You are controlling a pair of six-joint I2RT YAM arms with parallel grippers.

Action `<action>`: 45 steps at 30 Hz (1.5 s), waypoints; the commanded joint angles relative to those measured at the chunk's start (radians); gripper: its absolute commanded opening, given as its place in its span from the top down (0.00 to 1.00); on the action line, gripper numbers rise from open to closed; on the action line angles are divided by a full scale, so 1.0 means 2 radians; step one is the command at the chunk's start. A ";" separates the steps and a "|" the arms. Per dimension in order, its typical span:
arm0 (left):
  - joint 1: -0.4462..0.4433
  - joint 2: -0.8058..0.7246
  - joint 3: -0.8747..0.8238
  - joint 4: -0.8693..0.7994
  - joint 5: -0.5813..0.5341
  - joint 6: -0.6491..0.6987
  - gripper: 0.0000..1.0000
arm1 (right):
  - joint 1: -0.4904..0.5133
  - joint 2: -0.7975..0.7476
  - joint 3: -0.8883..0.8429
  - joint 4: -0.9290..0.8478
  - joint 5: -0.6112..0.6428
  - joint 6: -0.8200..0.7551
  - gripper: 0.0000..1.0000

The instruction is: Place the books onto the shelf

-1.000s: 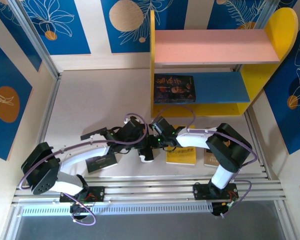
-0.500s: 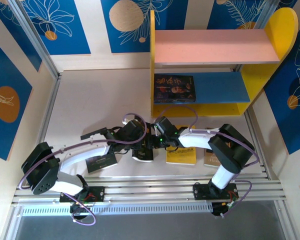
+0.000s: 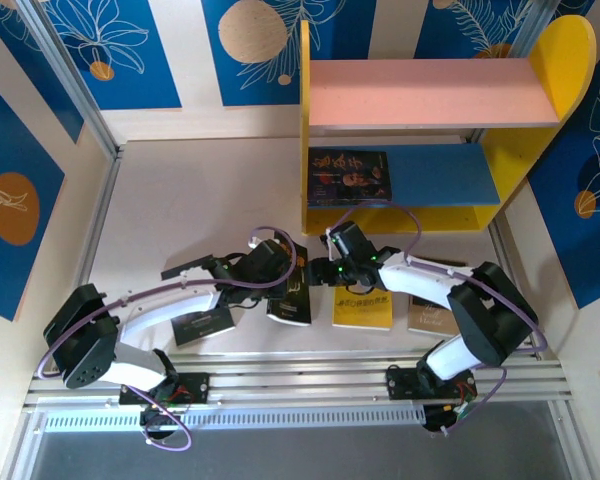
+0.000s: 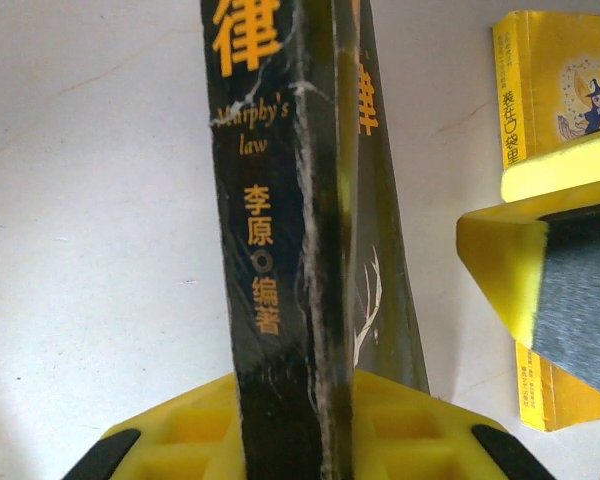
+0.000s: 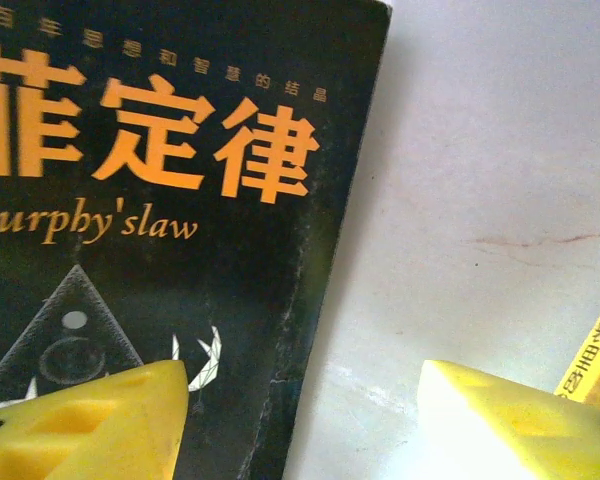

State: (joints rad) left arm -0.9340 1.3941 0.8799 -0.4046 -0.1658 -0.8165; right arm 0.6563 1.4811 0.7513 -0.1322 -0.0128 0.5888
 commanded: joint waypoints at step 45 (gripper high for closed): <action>-0.066 -0.129 -0.067 0.426 -0.313 -0.157 1.00 | 0.100 -0.081 -0.094 0.433 0.137 0.459 0.08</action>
State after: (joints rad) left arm -1.0294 1.1423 0.7380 0.2626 -0.7567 -1.1061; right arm 0.8364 1.3025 0.5236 0.6567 0.2298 1.4773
